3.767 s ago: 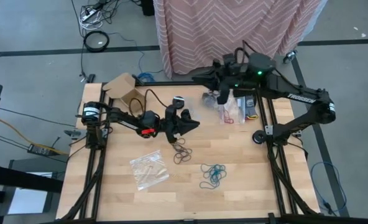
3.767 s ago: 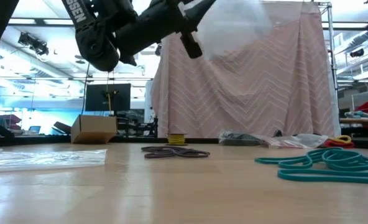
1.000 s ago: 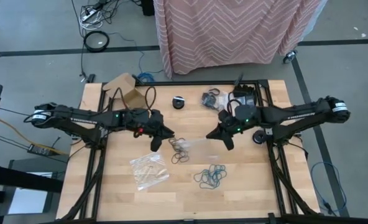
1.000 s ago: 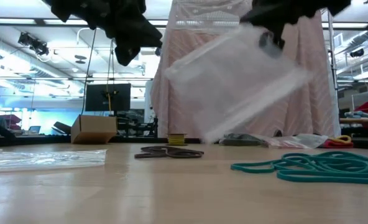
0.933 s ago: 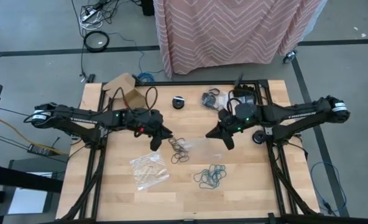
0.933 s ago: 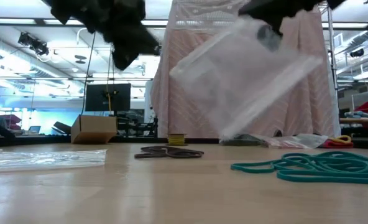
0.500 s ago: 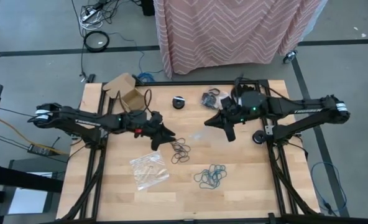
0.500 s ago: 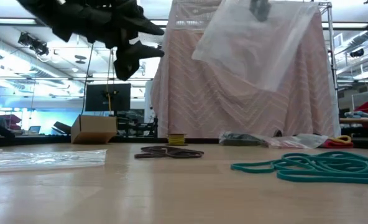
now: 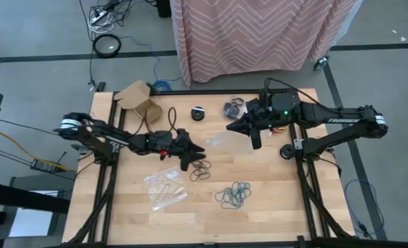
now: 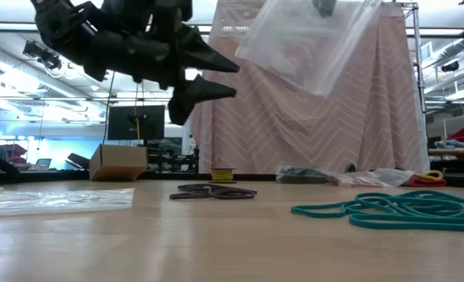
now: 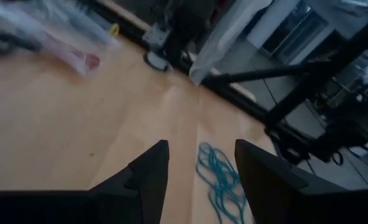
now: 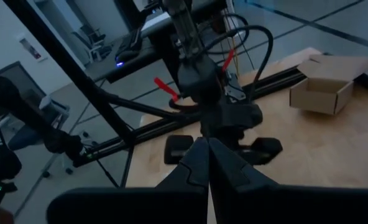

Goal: Sort rubber bands
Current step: Open the transparent zip bag

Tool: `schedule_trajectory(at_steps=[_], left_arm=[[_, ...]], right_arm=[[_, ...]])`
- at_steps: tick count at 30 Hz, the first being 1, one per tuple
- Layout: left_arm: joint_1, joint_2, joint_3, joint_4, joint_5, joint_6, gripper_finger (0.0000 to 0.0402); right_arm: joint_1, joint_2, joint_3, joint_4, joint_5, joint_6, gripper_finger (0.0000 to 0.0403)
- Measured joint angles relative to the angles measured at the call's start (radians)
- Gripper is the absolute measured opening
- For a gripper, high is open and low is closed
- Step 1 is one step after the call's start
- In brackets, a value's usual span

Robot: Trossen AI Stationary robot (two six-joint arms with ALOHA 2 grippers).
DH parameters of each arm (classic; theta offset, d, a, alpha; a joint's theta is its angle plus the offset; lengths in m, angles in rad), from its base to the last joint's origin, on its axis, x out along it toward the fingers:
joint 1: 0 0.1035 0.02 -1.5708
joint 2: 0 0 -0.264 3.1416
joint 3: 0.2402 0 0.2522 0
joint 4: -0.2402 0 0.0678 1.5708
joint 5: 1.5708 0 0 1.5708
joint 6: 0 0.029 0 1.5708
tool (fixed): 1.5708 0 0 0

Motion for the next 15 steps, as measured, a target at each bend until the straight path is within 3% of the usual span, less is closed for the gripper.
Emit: schedule_trajectory(at_steps=[6, 15], left_arm=[[-0.001, 0.026, 0.005, 0.186, -0.025, 0.079, 0.0184], [-0.001, 0.026, 0.005, 0.195, -0.025, 0.081, 0.0166]], right_arm=[[0.0, 0.0, 0.006, -0.002, 0.0, 0.0, 0.0], [-0.002, 0.0, 0.006, 0.001, 0.005, 0.0, 0.0]])
